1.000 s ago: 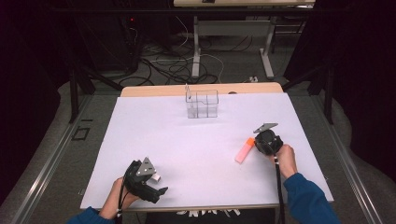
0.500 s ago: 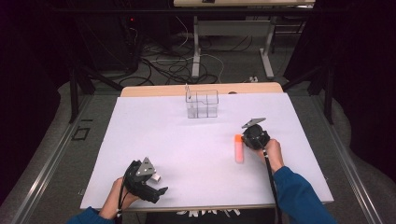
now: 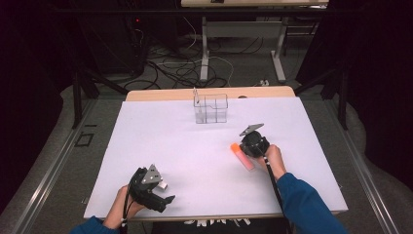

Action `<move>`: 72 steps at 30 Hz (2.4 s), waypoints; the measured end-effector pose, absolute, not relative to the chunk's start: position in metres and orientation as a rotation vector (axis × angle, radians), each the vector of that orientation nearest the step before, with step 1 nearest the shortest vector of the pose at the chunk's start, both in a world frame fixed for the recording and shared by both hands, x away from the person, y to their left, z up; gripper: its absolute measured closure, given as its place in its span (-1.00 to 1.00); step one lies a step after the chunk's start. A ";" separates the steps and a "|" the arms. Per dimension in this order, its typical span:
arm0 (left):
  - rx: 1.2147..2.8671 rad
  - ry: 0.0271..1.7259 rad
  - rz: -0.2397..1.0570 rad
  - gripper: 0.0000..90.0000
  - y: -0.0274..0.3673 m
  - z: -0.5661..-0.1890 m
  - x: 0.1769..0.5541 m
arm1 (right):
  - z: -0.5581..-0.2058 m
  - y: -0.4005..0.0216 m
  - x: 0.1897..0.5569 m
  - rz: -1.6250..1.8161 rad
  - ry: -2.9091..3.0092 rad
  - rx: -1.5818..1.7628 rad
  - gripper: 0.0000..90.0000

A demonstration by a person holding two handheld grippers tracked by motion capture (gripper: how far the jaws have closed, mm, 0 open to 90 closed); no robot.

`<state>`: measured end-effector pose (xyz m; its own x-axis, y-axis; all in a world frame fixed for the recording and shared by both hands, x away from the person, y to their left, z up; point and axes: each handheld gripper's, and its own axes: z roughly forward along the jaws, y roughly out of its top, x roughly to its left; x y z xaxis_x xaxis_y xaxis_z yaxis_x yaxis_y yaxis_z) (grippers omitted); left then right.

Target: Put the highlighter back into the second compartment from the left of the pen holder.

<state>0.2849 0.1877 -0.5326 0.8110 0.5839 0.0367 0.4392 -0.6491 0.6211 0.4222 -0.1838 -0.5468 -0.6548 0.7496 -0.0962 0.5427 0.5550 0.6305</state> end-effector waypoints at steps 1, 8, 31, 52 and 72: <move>2.381 0.751 0.311 -0.99 0.188 -0.533 0.285 | -0.546 -0.184 0.421 0.811 2.432 1.076 0.99; 2.381 0.748 0.309 -0.99 0.188 -0.532 0.285 | -0.536 -0.190 0.415 0.823 2.426 1.088 0.81; 2.363 0.753 0.321 -0.99 0.187 -0.534 0.284 | -0.513 -0.196 0.405 0.813 2.463 1.198 -0.41; 2.362 0.756 0.325 -0.99 0.187 -0.534 0.285 | -0.514 -0.186 0.405 0.820 2.516 1.219 -1.00; 2.369 0.752 0.310 -0.99 0.187 -0.534 0.285 | -0.534 -0.168 0.410 0.871 2.435 1.311 -0.40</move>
